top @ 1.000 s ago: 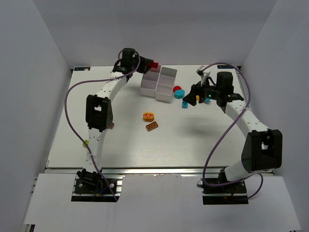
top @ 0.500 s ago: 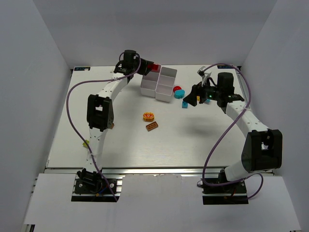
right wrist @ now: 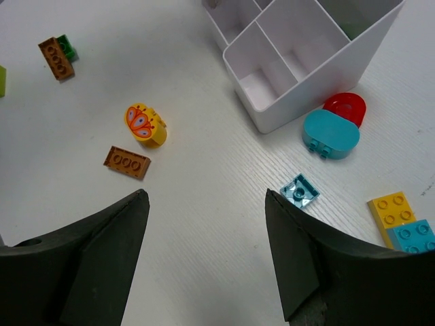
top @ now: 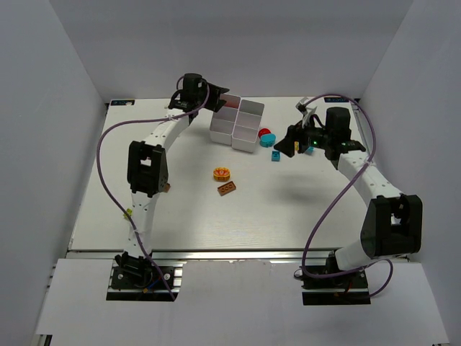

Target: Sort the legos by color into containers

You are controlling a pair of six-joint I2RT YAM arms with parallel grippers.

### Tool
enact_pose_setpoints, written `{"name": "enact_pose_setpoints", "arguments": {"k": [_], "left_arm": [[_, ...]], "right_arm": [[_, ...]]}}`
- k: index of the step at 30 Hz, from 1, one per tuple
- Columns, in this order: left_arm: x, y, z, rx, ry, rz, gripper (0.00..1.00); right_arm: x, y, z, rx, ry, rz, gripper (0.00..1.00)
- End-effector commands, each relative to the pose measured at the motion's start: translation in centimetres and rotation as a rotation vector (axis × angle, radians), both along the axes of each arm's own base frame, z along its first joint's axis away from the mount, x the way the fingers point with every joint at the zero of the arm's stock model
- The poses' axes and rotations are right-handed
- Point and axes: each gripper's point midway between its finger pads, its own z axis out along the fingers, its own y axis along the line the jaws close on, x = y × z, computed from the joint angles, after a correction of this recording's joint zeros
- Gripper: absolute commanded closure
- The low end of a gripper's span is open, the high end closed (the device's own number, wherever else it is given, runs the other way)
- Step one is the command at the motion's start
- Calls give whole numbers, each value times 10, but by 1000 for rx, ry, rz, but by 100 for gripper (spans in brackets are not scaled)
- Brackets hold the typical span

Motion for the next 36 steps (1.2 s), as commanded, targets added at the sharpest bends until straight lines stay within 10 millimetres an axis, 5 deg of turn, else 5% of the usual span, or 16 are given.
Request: {"name": "enact_pose_setpoints", "arguments": {"k": [1,4,5,6,7,9,10,11,12,16,24,30,36], "left_arm": [[-35,8,143,-7,-304,-53,55],[-64,27,168,52,-432,-113,79],[-74,33,180,66,-510,-140,88],[-92,55,172,90,-505,-128,91],[-102,66,175,109,-544,-125,91],[-117,106,163,215,-555,-89,81],[-140,123,157,266,-545,-71,71],[-152,137,142,321,-491,-58,53],[-157,161,138,426,-504,-25,46],[-216,205,115,638,-432,11,15],[-269,228,89,637,-366,124,13],[-279,235,84,658,-333,151,13],[-279,236,81,673,-312,142,13]], "right_arm": [[19,-8,22,-28,-103,-46,27],[46,-15,17,-77,-76,-114,33],[62,-21,-2,-105,-20,-176,35],[77,-23,8,-108,-18,-215,36],[89,-25,-11,-105,60,-260,35],[111,-30,-20,-116,104,-333,33],[126,-29,-4,-107,97,-349,32],[139,-28,-27,-120,151,-360,31],[147,-26,-31,-121,165,-364,30],[191,-17,-53,-132,198,-379,28],[222,0,-96,-163,204,-309,31],[211,4,-133,-190,269,-272,31],[202,15,-145,-181,296,-214,30]]}}
